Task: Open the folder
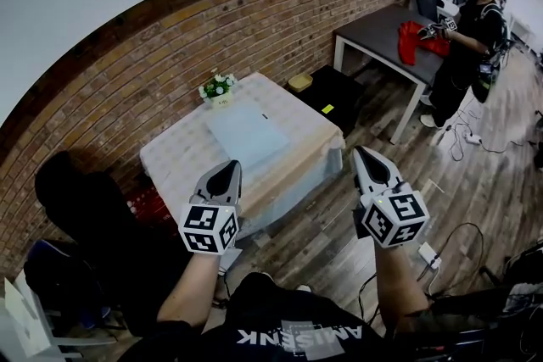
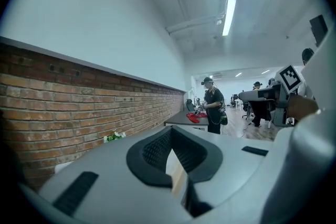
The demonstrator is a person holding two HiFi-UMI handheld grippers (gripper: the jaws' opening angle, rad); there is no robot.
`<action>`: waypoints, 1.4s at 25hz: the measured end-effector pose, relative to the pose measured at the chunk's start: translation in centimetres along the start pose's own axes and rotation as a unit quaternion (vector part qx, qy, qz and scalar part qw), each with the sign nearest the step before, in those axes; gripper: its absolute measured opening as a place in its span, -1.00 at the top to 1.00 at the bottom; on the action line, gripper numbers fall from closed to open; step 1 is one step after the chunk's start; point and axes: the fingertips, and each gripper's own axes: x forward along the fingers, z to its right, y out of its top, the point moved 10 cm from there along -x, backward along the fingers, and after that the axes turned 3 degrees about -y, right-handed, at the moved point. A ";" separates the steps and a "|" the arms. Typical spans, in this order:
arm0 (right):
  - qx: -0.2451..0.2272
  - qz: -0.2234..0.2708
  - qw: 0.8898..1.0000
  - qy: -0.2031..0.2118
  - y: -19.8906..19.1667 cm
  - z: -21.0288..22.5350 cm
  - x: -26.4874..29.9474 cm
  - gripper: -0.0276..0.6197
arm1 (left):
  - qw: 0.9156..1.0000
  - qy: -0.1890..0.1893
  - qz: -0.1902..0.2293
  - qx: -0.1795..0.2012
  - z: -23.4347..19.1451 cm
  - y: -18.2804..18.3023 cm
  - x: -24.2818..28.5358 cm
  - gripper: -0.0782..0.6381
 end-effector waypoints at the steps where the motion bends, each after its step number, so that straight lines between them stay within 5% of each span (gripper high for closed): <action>1: -0.001 -0.002 1.000 0.003 0.0 0.1 0.8 0.79 | 1.000 0.003 -0.001 0.000 -0.5 0.0 0.4 0.75; 7: -0.012 -0.013 1.000 0.006 0.3 0.3 6.3 0.79 | 0.999 0.006 0.023 -0.033 -4.3 -0.2 4.0 0.75; 35: -0.040 -0.051 0.997 0.047 0.3 0.5 34.3 0.79 | 0.999 0.018 0.029 -0.037 -22.6 -0.9 19.5 0.75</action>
